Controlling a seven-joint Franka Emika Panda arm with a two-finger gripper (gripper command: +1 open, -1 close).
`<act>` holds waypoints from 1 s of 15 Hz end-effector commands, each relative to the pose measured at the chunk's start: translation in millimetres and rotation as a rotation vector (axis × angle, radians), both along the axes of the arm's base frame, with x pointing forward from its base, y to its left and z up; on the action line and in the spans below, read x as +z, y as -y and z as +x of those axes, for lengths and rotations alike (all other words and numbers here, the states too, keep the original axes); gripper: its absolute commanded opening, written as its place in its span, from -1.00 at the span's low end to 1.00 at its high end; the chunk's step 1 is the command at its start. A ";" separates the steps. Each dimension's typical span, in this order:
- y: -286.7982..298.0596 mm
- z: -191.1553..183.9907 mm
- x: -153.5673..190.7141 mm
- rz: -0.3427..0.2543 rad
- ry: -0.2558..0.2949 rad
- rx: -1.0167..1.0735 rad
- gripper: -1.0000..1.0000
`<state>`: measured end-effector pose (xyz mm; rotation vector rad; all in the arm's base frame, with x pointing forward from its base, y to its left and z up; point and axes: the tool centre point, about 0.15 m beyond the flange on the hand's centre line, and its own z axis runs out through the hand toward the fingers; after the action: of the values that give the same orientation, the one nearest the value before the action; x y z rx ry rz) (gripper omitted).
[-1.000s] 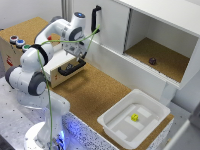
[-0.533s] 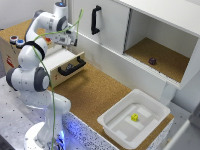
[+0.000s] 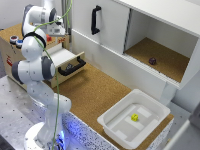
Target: Go towards the pink block and grasp it
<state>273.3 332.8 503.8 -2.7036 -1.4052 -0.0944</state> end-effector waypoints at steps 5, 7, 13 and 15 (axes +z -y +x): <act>-19.2 27.5 7.7 0.017 0.057 0.041 1.00; -47.6 58.1 8.4 0.005 0.098 0.111 1.00; -121.8 95.4 -9.9 0.009 0.161 0.305 1.00; -137.6 93.9 -21.6 -0.013 0.143 0.371 1.00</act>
<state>339.2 407.1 496.0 -2.4428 -1.7051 -0.4159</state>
